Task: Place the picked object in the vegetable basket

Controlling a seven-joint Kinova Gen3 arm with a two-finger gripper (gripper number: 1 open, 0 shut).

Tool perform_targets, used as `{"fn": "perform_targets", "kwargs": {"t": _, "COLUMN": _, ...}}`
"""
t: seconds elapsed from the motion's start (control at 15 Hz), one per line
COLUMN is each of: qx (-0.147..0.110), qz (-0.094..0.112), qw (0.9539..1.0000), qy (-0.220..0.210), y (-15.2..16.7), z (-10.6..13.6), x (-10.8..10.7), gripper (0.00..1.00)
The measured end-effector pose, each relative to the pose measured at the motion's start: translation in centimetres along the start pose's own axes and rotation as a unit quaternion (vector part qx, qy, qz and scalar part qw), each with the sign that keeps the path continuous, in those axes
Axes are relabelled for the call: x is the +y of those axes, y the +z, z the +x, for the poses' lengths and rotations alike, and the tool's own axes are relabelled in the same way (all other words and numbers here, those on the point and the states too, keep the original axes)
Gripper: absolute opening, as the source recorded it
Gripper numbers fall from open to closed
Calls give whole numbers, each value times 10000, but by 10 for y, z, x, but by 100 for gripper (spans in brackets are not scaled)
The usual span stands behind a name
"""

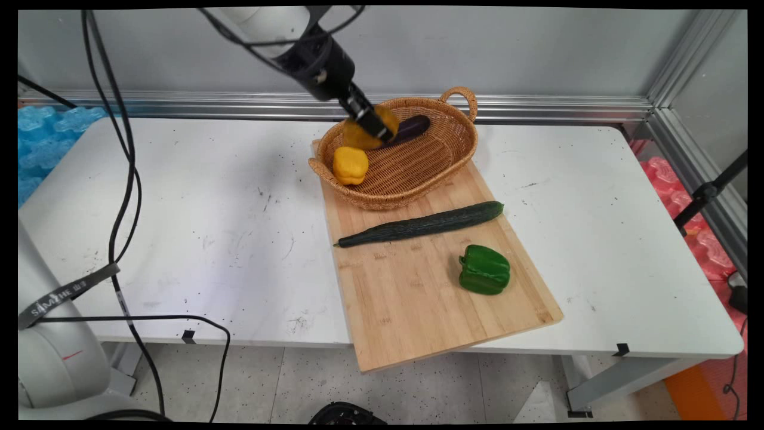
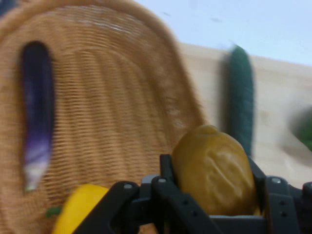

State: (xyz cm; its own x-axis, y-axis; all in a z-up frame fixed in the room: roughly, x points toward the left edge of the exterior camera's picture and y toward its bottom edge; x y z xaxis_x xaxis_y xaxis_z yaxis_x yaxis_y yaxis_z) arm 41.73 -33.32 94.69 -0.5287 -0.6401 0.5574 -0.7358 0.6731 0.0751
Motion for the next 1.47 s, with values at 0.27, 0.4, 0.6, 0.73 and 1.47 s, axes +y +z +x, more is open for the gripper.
{"fn": "perform_targets", "kwargs": {"t": 0.27, "qx": 112, "qz": 306, "qw": 9982, "qy": -502, "y": 13, "z": 15, "x": -27, "gripper": 0}}
{"fn": "perform_targets", "kwargs": {"t": 0.4, "qx": 155, "qz": 424, "qw": 9965, "qy": -699, "y": 24, "z": 24, "x": -39, "gripper": 0}}
{"fn": "perform_targets", "kwargs": {"t": 0.6, "qx": 169, "qz": 539, "qw": 9947, "qy": -863, "y": 43, "z": 34, "x": -53, "gripper": 0}}
{"fn": "perform_targets", "kwargs": {"t": 0.73, "qx": 137, "qz": 613, "qw": 9937, "qy": -930, "y": 61, "z": 42, "x": -63, "gripper": 0}}
{"fn": "perform_targets", "kwargs": {"t": 1.47, "qx": -324, "qz": 691, "qw": 9918, "qy": -1029, "y": 161, "z": 53, "x": -91, "gripper": 0}}
